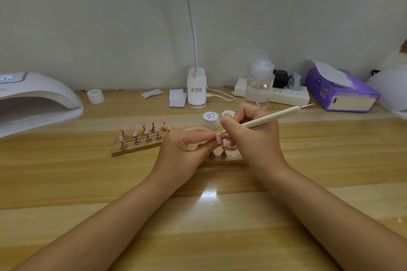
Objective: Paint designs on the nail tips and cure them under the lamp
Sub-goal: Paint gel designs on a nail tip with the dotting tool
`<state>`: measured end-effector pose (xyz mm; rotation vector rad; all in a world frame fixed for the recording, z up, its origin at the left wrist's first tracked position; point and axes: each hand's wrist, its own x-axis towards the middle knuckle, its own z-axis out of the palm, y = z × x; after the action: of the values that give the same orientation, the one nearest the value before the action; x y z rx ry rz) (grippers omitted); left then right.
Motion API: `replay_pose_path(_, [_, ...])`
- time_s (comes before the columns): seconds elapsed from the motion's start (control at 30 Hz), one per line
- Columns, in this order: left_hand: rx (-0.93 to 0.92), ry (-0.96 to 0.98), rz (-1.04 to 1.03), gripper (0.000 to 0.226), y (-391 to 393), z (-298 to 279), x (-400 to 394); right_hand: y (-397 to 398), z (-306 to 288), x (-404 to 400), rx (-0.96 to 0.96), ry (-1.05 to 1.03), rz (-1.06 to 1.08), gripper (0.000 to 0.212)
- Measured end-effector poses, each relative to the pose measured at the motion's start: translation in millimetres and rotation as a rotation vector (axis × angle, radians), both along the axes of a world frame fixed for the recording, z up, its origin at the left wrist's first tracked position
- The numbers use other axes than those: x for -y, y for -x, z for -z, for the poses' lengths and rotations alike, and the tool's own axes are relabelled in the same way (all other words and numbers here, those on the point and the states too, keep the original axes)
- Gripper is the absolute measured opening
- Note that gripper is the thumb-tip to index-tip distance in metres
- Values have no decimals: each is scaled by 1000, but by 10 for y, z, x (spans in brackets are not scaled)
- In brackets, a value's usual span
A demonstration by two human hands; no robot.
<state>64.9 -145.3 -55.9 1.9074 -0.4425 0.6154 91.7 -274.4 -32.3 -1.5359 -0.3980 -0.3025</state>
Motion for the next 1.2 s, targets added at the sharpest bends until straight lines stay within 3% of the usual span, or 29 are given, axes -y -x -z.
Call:
replay_pose_path(0.4, [-16,0,-8,22,12,-7,2,-13,-36,6,-86,-104,-21,30])
replay_pose_path(1.2, [-29,-4,-17,27,-5,13,-8,-19,25,16,11,21,-33,34])
